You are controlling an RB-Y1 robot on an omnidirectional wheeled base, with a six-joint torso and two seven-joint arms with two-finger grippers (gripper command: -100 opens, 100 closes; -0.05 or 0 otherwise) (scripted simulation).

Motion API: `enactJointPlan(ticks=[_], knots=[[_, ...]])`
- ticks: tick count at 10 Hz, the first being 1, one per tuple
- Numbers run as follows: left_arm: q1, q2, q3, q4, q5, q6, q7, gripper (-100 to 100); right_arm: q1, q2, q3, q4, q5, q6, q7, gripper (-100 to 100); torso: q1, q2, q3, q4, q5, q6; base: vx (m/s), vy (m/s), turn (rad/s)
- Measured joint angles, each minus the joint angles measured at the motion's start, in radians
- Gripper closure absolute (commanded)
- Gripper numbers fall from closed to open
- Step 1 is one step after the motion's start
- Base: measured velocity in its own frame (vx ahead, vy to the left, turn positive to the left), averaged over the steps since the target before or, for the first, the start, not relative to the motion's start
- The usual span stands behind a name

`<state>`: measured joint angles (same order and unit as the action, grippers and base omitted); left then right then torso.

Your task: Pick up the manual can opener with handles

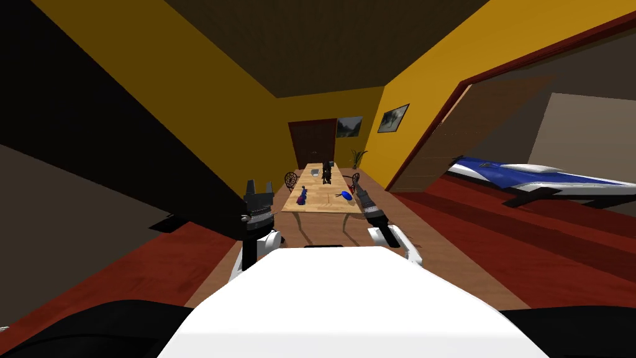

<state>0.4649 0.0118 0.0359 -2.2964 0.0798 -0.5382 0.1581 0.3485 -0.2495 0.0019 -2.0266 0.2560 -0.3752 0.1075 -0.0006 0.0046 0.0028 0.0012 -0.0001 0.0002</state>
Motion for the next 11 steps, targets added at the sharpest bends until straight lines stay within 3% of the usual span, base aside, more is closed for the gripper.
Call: enactJointPlan(ticks=[2,11], knots=[[0.0,0.0,0.0,0.0,0.0,0.0,0.0,0,-0.032,-0.048,-0.003,0.054,0.041,0.034,0.02,-100,0.0,0.0,0.0,0.0,0.0,-0.001,-0.074,0.007,0.191],[0.0,0.0,0.0,0.0,0.0,0.0,0.0,0,-0.112,-0.173,0.006,0.278,0.173,0.112,0.105,-100,0.0,-0.003,-0.001,-0.001,0.0,0.0,-0.045,0.023,0.14]])
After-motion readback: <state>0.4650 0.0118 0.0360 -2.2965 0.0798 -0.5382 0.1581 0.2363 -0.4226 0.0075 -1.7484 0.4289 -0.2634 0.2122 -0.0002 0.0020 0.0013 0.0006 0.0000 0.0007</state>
